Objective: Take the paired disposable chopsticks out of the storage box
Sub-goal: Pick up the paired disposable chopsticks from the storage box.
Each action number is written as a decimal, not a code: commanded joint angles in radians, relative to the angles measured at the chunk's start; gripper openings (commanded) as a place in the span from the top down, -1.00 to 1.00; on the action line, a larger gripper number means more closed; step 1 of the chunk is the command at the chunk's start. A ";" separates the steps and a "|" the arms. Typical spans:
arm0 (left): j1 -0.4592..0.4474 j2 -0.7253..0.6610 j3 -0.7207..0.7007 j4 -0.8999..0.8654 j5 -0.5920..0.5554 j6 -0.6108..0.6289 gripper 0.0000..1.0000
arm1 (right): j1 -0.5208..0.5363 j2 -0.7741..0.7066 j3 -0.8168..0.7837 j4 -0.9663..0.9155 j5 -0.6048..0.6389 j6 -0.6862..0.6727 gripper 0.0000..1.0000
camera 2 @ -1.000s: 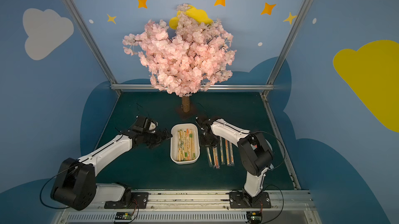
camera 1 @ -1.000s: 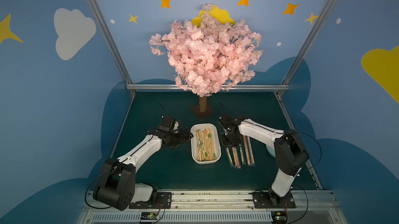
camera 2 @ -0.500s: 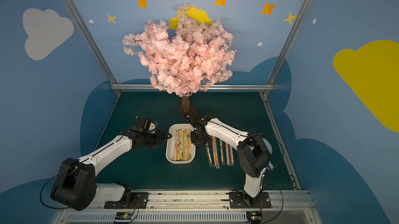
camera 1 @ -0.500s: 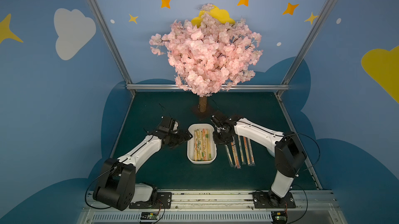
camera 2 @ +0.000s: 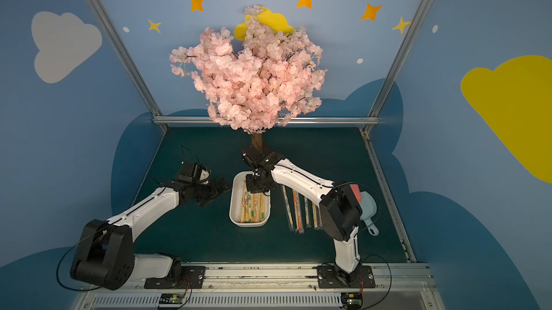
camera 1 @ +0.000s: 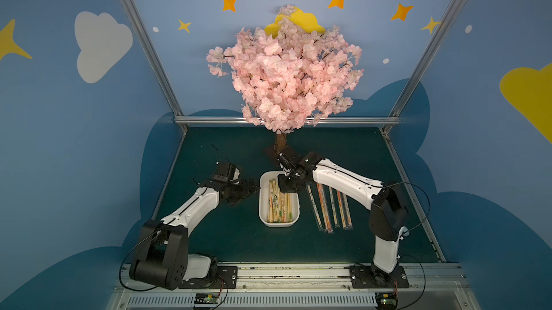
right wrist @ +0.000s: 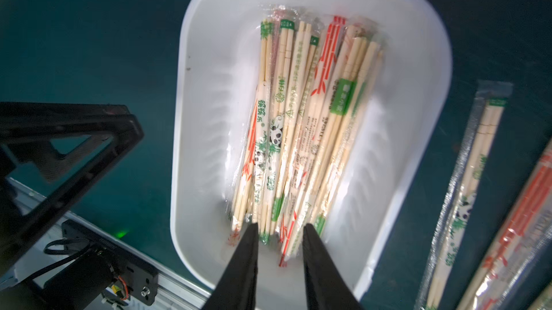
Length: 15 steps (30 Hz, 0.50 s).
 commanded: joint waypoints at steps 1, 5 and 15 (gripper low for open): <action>0.011 -0.015 -0.020 -0.004 0.014 0.014 -1.00 | 0.009 0.060 0.033 -0.051 0.019 -0.009 0.42; 0.016 -0.026 -0.031 -0.001 0.020 0.011 -1.00 | 0.014 0.094 0.032 -0.069 0.048 -0.007 0.43; 0.017 -0.037 -0.037 -0.004 0.031 0.021 -1.00 | 0.015 0.148 0.026 -0.072 0.070 -0.009 0.51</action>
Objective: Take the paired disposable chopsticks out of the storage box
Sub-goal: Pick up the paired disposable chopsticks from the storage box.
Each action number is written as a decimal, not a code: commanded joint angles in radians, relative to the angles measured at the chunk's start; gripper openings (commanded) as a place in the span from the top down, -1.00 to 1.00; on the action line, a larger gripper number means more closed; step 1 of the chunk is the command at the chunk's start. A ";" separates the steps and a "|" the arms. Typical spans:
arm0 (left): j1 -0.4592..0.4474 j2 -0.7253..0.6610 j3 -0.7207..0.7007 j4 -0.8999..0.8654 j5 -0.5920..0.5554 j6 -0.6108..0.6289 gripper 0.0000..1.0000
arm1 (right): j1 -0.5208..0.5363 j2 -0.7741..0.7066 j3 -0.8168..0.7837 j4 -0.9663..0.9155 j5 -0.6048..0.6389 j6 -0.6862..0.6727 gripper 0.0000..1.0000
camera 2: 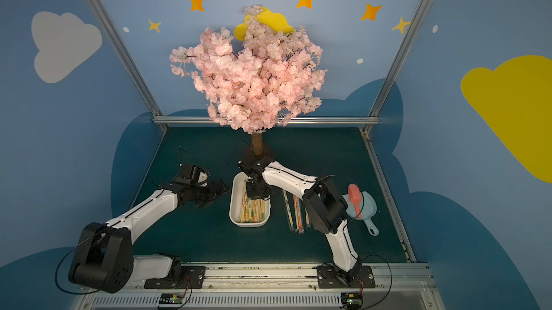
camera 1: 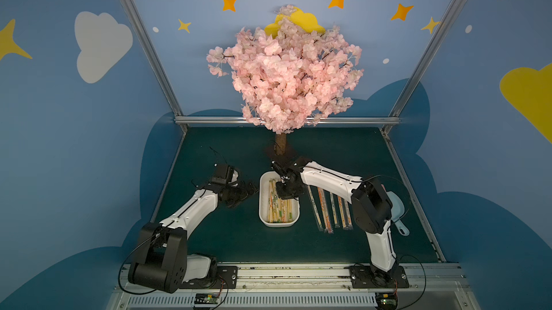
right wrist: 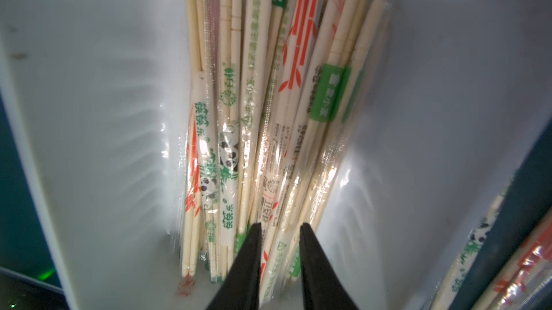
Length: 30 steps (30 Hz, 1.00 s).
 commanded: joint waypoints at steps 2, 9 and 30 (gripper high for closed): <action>0.004 -0.015 -0.005 -0.008 0.016 0.020 -1.00 | 0.003 0.046 0.020 -0.032 0.016 -0.007 0.53; 0.005 -0.016 -0.008 -0.008 0.022 0.025 -1.00 | -0.001 0.085 0.024 -0.032 0.016 -0.007 0.56; 0.003 -0.027 -0.010 -0.013 0.033 0.028 -1.00 | -0.007 0.004 0.010 -0.032 -0.010 -0.005 0.88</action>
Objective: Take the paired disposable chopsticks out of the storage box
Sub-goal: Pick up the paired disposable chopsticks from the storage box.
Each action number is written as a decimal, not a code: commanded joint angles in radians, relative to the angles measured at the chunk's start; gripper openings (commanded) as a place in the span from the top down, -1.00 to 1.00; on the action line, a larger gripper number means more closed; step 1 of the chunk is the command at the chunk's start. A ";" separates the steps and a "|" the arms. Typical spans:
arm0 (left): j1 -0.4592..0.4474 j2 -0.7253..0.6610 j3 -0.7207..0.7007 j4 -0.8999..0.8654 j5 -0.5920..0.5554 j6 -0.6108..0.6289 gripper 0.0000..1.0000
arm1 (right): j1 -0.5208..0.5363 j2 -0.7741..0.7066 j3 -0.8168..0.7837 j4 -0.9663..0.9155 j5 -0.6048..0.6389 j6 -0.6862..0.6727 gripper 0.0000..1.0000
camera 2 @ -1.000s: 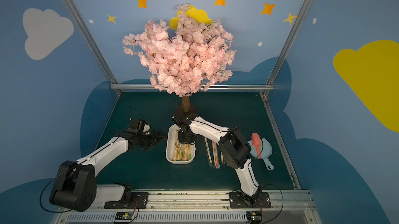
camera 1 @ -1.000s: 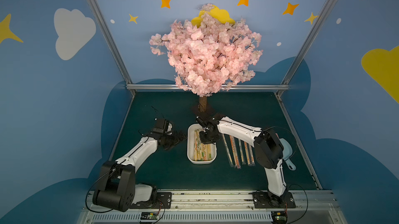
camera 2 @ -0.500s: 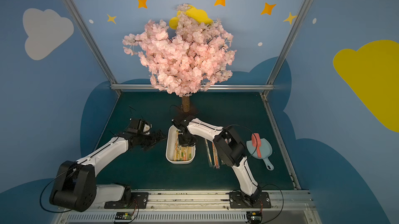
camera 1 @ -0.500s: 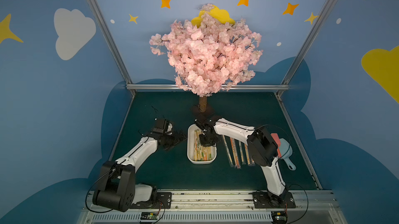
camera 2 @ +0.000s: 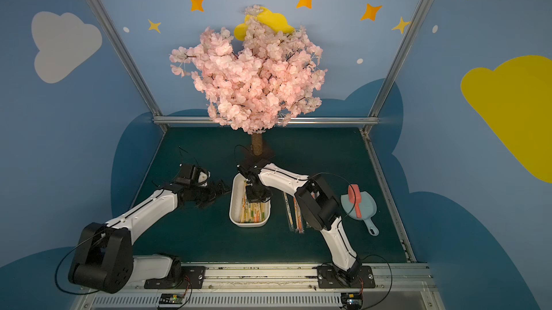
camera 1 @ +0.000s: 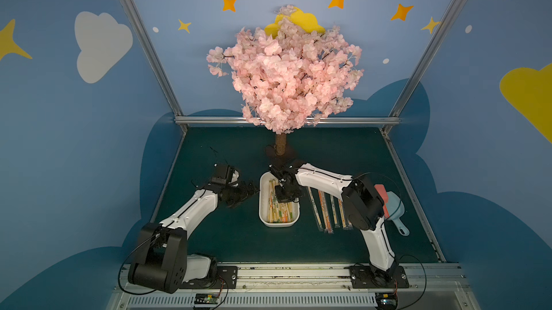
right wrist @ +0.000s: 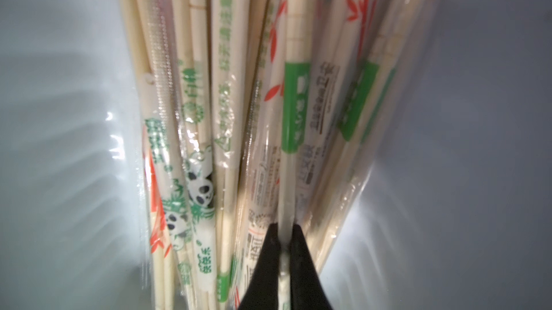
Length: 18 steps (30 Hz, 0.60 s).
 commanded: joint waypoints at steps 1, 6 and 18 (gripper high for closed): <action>0.004 -0.026 -0.009 -0.014 0.013 0.018 -1.00 | -0.004 -0.077 -0.007 -0.030 -0.003 -0.003 0.89; 0.005 -0.030 -0.004 -0.018 0.011 0.016 -1.00 | -0.010 -0.138 -0.014 -0.027 -0.013 -0.005 0.92; 0.005 -0.042 0.023 -0.045 0.019 0.025 -1.00 | -0.077 -0.319 -0.128 0.085 -0.100 0.010 1.00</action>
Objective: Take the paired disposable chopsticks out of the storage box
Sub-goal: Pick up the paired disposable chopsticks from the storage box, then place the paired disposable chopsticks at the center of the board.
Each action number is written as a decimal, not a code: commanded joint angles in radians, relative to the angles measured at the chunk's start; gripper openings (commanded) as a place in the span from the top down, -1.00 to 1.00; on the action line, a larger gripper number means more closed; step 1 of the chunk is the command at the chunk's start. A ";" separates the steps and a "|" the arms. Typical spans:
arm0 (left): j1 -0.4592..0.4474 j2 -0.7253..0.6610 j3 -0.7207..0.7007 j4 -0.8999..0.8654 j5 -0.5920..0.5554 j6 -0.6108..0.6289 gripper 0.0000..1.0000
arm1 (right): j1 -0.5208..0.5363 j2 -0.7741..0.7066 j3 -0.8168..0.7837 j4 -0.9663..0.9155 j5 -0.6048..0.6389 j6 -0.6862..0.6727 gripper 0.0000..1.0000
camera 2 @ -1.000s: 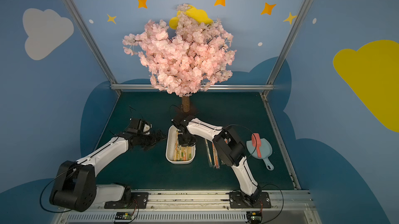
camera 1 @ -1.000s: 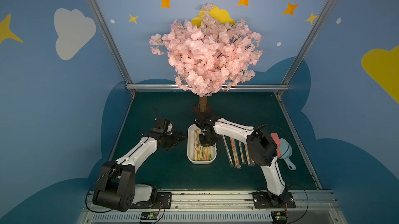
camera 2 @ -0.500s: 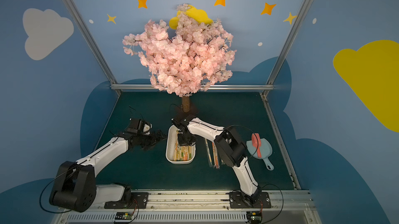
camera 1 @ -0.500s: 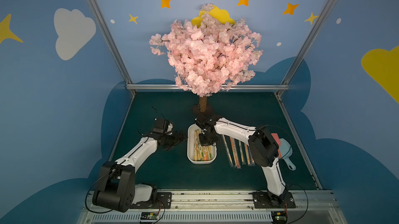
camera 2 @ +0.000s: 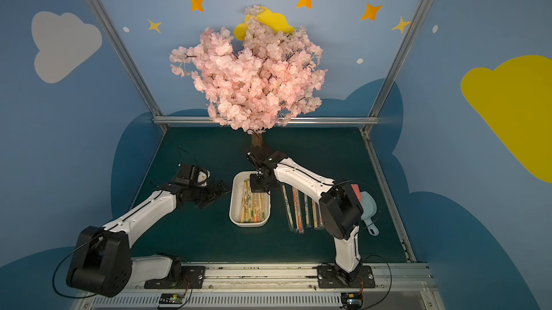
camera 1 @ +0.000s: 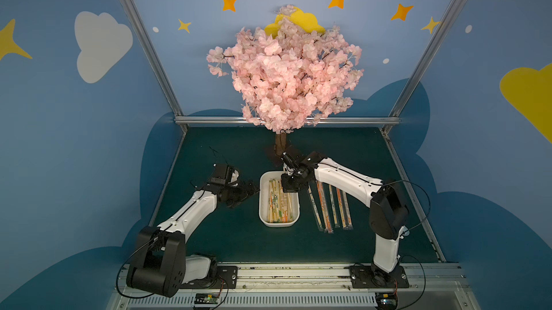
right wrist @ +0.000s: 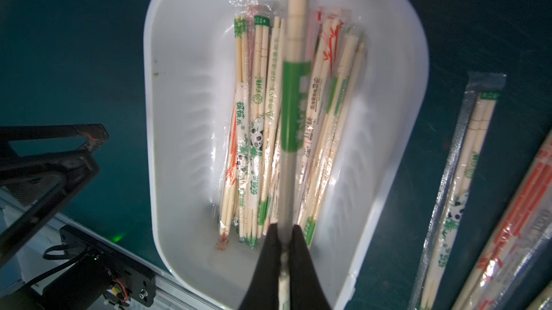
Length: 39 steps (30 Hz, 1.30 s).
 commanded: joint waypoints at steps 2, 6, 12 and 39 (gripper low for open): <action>0.003 -0.015 0.025 -0.028 0.013 0.016 -1.00 | -0.027 -0.124 -0.072 0.037 -0.016 0.006 1.00; -0.003 -0.012 0.030 -0.023 0.009 0.009 -1.00 | -0.064 -0.224 -0.169 0.051 -0.005 -0.001 1.00; -0.028 -0.003 0.030 -0.004 -0.004 -0.012 -1.00 | -0.110 -0.263 -0.288 0.049 0.036 -0.028 1.00; -0.071 -0.006 0.025 0.011 -0.023 -0.028 -1.00 | -0.073 -0.017 -0.295 0.044 0.094 -0.030 0.57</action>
